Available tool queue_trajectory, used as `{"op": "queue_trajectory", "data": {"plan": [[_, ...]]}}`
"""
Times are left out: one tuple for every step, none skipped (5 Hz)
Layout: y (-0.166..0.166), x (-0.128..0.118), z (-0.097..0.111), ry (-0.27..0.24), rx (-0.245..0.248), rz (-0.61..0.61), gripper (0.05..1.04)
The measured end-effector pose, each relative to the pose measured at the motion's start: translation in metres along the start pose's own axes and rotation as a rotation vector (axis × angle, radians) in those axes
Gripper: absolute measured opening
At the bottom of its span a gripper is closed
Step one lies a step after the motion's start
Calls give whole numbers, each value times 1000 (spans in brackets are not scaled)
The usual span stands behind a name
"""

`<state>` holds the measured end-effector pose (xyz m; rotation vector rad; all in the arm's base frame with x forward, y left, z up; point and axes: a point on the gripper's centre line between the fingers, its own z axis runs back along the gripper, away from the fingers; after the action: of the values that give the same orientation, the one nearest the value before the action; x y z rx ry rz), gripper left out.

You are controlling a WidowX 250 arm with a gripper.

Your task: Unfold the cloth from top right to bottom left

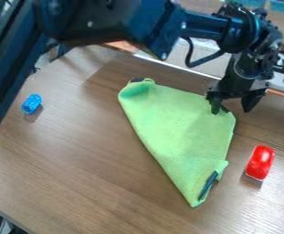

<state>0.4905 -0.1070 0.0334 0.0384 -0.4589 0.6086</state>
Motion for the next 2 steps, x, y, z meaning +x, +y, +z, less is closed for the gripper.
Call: {"op": "queue_trajectory", "data": {"plan": [[0, 2, 0, -16, 0, -2, 678], [0, 1, -1, -16, 2, -13, 375]]}}
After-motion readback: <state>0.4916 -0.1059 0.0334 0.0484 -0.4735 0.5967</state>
